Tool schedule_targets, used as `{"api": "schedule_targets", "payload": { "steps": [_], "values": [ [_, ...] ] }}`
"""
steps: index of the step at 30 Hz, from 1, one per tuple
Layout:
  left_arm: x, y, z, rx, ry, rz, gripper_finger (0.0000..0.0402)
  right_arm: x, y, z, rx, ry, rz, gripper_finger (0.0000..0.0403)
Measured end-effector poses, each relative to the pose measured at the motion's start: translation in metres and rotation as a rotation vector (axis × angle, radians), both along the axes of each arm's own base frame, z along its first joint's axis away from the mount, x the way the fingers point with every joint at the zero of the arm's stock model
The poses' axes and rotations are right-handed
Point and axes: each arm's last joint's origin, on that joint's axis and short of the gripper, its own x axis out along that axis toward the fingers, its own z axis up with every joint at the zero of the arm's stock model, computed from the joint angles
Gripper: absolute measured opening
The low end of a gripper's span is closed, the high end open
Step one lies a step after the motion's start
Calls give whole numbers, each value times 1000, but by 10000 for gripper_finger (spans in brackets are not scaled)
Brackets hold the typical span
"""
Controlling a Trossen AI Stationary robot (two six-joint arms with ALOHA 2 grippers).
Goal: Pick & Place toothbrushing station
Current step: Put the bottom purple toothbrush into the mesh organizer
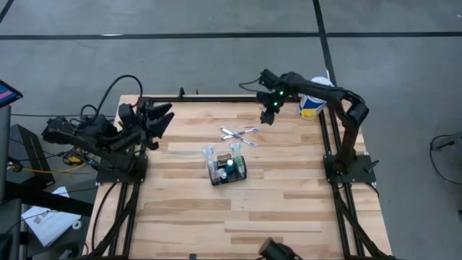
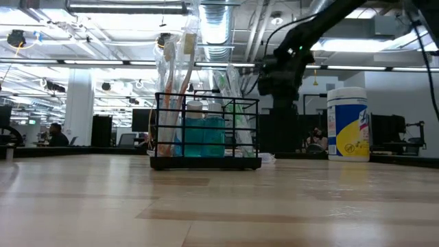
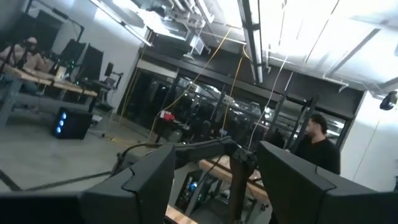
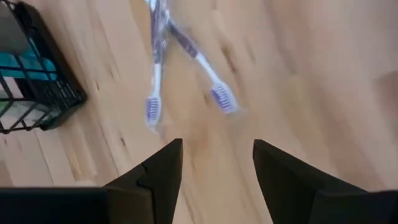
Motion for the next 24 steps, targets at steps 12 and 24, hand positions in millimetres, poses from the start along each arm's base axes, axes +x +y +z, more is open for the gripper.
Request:
{"api": "schedule_targets", "payload": {
  "steps": [12, 24],
  "values": [
    [1, 0, -2, -32, 3, -12, 218, 33, 27, -14, 4, -2, 48, 187],
    [6, -1, -18, -50, 152, -1, 214, 41, 93, 1, -86, 245, 49, 177]
  ]
}}
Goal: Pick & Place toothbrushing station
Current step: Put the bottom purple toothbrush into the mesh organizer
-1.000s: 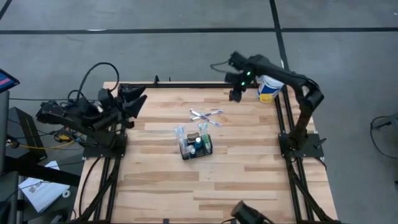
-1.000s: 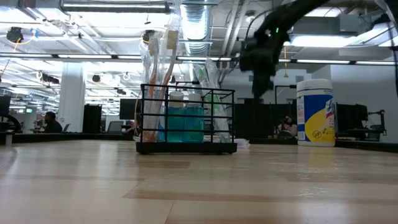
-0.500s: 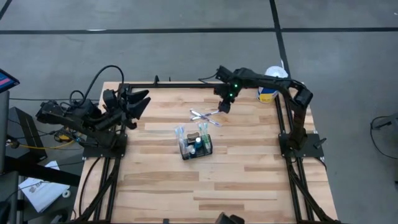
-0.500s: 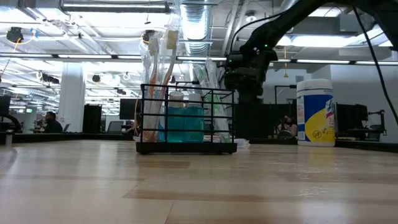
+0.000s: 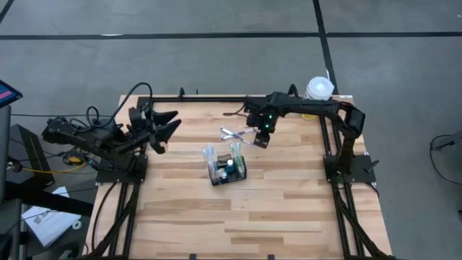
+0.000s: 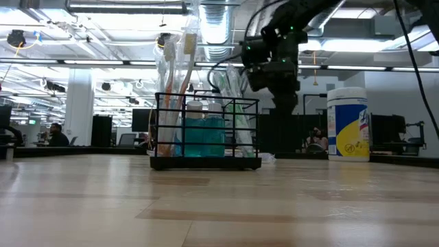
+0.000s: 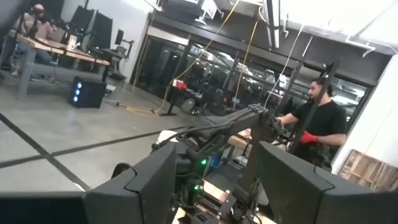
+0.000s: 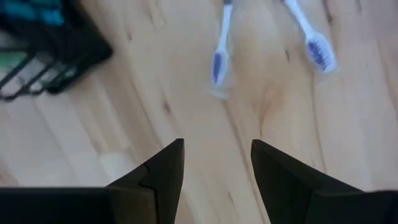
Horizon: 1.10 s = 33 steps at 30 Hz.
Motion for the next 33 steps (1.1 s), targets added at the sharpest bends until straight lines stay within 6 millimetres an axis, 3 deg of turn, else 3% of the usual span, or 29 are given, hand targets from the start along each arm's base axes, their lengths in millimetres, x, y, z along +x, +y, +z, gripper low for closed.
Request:
{"api": "schedule_targets", "payload": {
  "steps": [5, 10, 14, 21, 33],
  "values": [
    [0, -1, 0, 8, 4, -26, 214, 7, 1, -2, -51, -11, -142, 182],
    [1, -2, -1, 18, 10, -64, 214, 2, 2, -19, -46, 26, -269, 183],
    [1, -2, -2, 26, 17, -86, 214, 3, 14, -31, -21, 30, -300, 184],
    [2, -4, -2, 36, 20, -126, 214, 17, 25, -30, -18, -62, -345, 191],
    [3, -4, -4, 44, 37, -145, 214, 19, 25, -29, -16, -77, -387, 189]
  ]
}}
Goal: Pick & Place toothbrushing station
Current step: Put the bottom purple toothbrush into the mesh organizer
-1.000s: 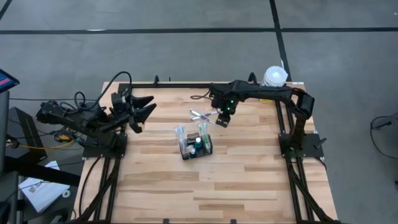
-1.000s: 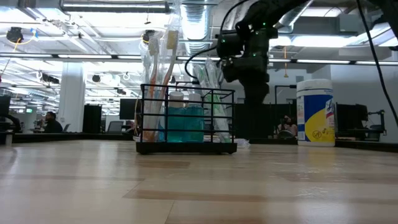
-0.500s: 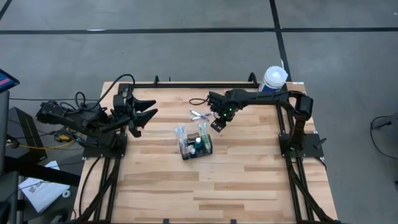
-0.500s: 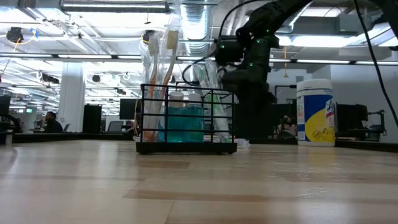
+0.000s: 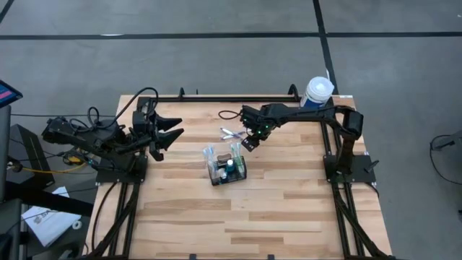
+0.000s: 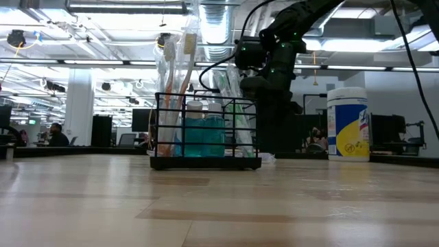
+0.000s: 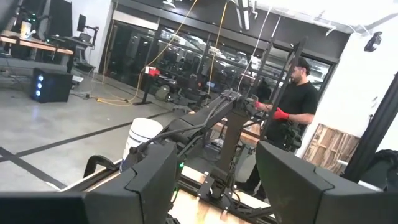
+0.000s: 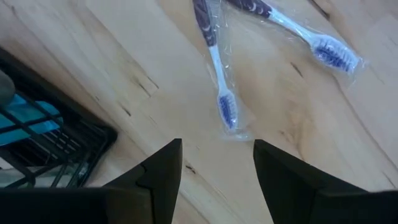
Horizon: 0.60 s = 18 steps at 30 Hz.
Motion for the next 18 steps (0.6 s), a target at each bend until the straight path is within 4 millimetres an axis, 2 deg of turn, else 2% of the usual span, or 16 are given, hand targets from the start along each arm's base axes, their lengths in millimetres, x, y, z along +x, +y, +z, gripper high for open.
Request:
{"api": "schedule_targets", "payload": {
  "steps": [8, 13, 18],
  "values": [
    [0, 0, 0, 0, 0, 0, 214, 9, 17, 0, -8, -43, 65, 188],
    [0, 0, 0, 0, 2, 0, 214, 6, 17, -18, 4, -21, 43, 188],
    [0, 0, 0, 1, 3, 0, 214, 2, 15, -22, 7, -7, 36, 188]
  ]
}}
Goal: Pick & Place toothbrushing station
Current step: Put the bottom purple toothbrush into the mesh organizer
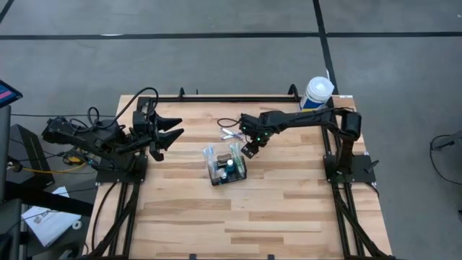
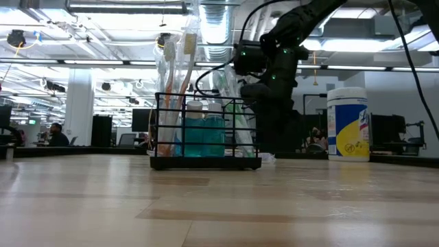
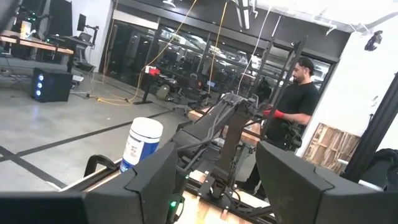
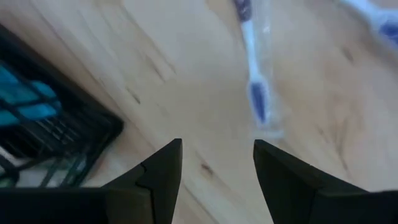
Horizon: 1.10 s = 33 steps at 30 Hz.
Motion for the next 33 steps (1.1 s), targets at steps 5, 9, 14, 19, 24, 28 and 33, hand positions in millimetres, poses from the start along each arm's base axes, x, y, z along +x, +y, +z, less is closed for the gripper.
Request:
{"api": "schedule_targets", "payload": {
  "steps": [5, 9, 14, 19, 24, 28, 33],
  "values": [
    [0, 0, 0, 0, 4, 0, 214, 0, -6, 1, -13, -20, -13, 185],
    [0, 0, -1, -5, 4, -1, 214, 1, -9, -2, -14, -22, -19, 175],
    [0, 0, -1, -20, 7, -4, 214, 3, -10, -16, 2, 17, -19, 170],
    [0, 0, -3, -38, 13, -8, 214, 7, -10, -31, 34, 34, -11, 177],
    [0, 0, -3, -46, 15, -9, 214, 8, -17, -32, 26, 14, -12, 186],
    [1, 0, -4, -59, 13, -11, 214, 5, -24, -33, 36, 20, -46, 146],
    [1, 0, -4, -61, 14, -11, 214, 3, -29, -33, 48, 14, -20, 17]
  ]
}}
